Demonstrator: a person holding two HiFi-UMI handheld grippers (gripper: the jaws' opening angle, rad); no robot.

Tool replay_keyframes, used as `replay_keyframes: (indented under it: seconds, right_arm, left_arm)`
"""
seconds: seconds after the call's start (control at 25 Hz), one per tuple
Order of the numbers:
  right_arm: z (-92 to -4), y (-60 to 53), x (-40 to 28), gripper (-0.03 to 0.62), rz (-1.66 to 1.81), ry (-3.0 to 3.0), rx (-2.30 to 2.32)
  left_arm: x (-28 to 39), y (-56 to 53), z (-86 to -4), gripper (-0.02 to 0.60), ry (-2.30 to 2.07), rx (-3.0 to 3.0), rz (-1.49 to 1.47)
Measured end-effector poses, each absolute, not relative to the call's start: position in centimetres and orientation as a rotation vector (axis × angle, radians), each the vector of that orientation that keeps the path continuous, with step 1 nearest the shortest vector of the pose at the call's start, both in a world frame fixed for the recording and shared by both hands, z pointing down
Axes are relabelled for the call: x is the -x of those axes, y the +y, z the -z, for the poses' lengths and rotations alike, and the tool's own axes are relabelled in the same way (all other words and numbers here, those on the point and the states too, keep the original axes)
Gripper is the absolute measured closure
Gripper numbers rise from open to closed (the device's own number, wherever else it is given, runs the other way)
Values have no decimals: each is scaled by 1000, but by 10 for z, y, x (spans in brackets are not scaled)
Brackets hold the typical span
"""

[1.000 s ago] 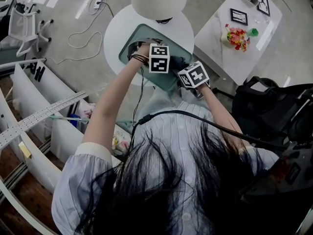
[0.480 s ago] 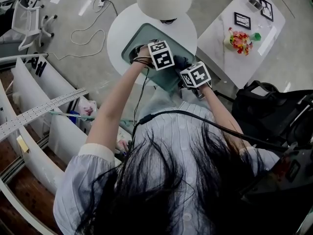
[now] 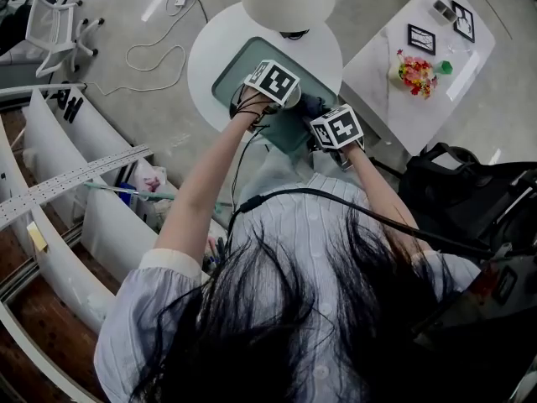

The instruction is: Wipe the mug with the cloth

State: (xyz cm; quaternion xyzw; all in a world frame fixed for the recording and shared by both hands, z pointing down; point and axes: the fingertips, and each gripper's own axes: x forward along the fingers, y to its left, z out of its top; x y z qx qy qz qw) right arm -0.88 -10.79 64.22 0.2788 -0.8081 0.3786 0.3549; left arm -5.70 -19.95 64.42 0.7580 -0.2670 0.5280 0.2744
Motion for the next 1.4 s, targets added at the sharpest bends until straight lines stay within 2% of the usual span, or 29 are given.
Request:
replay_keyframes:
  seconds: [0.4,0.76,1.4]
  right_arm:
    - [-641,-108,9,500,-973,-2084,-720]
    - [-641,-106,11,500,-976,-2091,-702]
    - [-638,-109,14,500,-965,-2074,-720]
  left_arm:
    - [85,-191,-646,518,-1016,-1710,-1121]
    - [98,-179,-639,518,-1159,-1421,-614]
    - [101,-164,-640,517,-1294,-1152,-225]
